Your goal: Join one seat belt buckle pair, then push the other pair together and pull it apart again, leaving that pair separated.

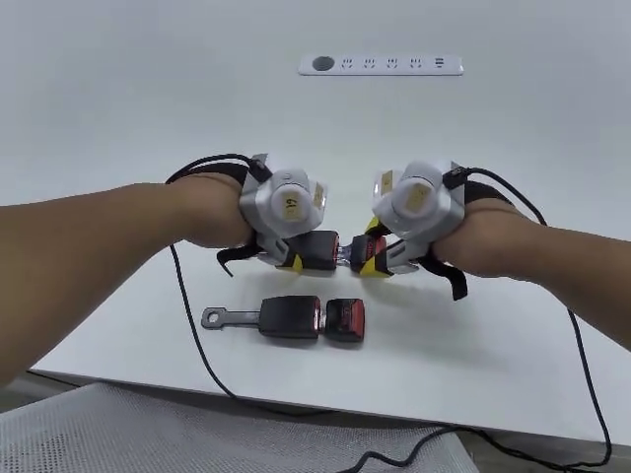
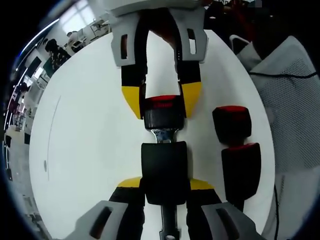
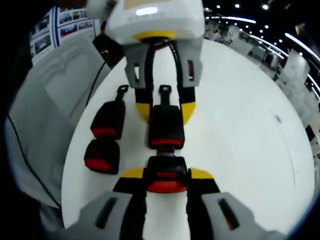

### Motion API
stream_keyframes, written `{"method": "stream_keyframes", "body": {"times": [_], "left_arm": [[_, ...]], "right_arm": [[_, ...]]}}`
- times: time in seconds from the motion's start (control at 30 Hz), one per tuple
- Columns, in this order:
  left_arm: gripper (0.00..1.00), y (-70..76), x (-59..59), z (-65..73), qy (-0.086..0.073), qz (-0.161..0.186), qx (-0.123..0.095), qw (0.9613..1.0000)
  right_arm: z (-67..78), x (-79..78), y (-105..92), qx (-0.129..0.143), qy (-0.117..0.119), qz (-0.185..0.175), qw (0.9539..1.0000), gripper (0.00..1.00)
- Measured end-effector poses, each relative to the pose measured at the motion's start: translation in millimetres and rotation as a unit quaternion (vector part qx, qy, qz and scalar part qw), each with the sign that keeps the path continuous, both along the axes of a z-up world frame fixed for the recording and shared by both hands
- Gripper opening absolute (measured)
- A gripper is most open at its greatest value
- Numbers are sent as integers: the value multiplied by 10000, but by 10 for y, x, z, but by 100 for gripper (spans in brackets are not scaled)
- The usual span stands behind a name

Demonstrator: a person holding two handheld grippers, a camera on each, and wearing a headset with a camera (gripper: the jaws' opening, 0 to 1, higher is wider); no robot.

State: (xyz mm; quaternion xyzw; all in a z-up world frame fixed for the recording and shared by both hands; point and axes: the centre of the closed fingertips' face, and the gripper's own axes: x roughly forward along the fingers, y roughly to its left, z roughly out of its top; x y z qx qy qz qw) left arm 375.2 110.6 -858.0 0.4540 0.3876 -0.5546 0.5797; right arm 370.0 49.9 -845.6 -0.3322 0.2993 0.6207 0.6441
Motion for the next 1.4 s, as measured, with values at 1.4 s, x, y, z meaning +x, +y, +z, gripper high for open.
{"method": "stream_keyframes", "body": {"times": [1.4], "left_arm": [[32, 4, -6, 7, 9, 103, -74, 9999]], "right_arm": [[-10, 19, -93, -97, -80, -81, 9999, 30]]}}
